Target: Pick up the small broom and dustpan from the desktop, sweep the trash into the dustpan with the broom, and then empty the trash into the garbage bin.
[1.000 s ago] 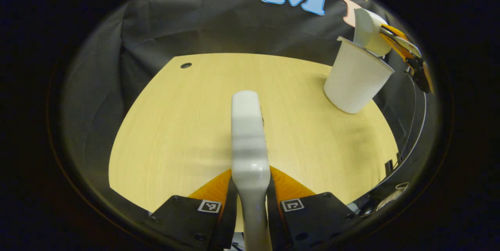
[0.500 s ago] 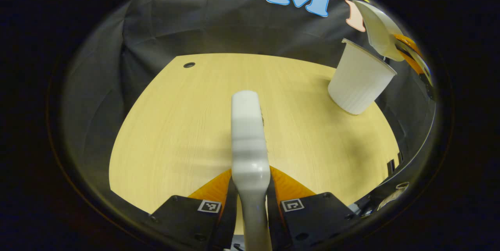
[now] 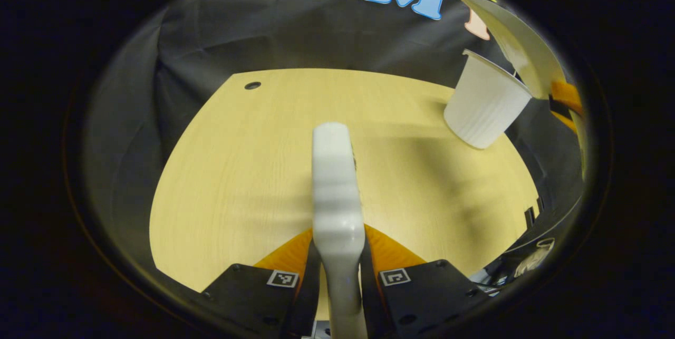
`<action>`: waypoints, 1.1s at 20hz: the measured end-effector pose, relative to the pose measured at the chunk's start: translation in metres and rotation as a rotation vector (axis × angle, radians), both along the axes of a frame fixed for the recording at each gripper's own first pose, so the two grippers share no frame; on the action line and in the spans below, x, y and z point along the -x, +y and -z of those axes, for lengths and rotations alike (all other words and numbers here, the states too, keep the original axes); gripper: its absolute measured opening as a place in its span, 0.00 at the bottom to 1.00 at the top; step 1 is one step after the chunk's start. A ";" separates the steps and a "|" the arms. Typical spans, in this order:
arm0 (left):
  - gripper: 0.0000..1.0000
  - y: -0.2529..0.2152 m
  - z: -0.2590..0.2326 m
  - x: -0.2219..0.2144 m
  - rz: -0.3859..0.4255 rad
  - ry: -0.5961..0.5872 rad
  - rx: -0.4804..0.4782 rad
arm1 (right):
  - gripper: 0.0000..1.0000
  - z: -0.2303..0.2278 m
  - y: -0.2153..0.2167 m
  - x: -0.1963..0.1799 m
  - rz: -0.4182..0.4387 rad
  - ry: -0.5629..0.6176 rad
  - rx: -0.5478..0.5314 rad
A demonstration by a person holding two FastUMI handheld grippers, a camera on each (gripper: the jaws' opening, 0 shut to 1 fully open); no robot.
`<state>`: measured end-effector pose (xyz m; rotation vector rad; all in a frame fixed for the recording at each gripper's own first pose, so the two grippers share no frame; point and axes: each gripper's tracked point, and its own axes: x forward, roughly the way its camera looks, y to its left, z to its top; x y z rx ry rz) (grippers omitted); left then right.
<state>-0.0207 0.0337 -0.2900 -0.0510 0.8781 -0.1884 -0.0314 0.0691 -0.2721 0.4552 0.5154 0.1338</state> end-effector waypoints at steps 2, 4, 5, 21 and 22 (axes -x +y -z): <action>0.43 0.003 0.004 -0.001 0.008 0.010 -0.009 | 0.29 0.021 0.004 0.002 0.017 0.034 0.071; 0.43 0.010 0.010 -0.001 0.010 0.020 -0.028 | 0.29 0.047 0.008 0.008 0.026 0.079 0.130; 0.43 0.011 0.012 -0.002 0.010 0.026 -0.033 | 0.29 0.059 0.011 0.013 0.028 0.105 0.156; 0.44 -0.021 0.041 -0.019 -0.028 0.145 -0.080 | 0.29 0.203 0.029 0.053 -0.028 0.440 0.275; 0.42 -0.025 0.042 -0.022 -0.025 0.151 -0.084 | 0.29 0.204 0.028 0.057 -0.028 0.449 0.267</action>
